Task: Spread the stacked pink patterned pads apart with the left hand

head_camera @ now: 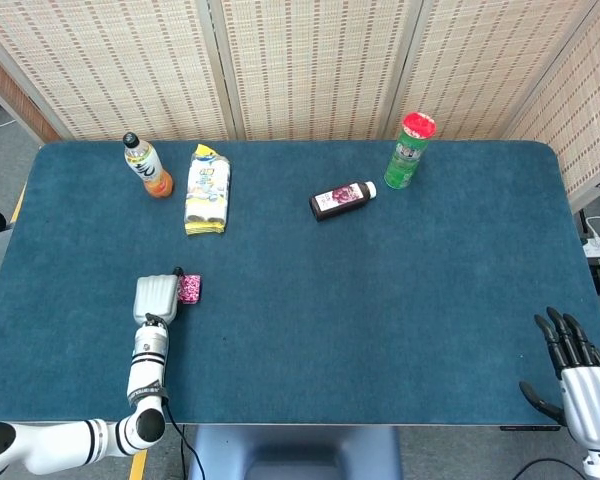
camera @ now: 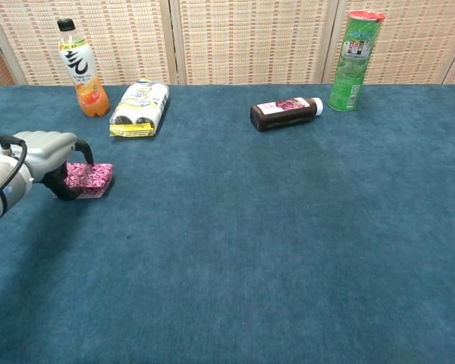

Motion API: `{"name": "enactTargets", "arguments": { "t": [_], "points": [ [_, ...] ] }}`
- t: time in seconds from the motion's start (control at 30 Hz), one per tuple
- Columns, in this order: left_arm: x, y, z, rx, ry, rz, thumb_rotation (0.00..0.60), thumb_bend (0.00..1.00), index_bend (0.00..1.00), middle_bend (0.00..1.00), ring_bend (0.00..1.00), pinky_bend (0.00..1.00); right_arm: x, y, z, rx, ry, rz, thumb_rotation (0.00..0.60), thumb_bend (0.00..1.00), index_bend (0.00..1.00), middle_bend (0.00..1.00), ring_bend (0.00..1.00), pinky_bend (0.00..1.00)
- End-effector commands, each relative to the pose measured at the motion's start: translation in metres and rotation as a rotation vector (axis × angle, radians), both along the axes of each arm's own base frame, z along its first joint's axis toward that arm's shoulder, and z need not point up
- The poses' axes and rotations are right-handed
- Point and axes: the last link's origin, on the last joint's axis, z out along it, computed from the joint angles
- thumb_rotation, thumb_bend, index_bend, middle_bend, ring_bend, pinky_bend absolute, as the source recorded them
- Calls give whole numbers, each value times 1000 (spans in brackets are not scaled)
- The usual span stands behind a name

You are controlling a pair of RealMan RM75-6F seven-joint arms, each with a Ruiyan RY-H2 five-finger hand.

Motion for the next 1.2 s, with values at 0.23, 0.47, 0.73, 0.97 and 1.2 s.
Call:
{"name": "enactTargets", "arguments": {
  "t": [0.23,0.47,0.73,0.97,1.2],
  "points": [
    [-19,-1,18,28,24,-23,600,426,539,1000,1000,1000,0,0,-1,2,1,-1,600,98,0,0,0,268],
    [-78,5,50,63,65,25,600,426,541,1000,1000,1000,0,0,-1,1,3,0,600,98,0,0,0,268],
    [-111,3,61,47,91,40,600,427,544,1000,1000,1000,0,-1,-4,10,11,-7,600,97,0,0,0,268],
    [-124,0,55,27,129,43,600,425,388,1000,1000,1000,0,-1,-4,9,11,-12,600,98,0,0,0,268],
    [-126,0,51,28,138,58,600,407,106,1000,1000,1000,0,-1,-2,6,9,-11,600,98,0,0,0,268]
  ]
}}
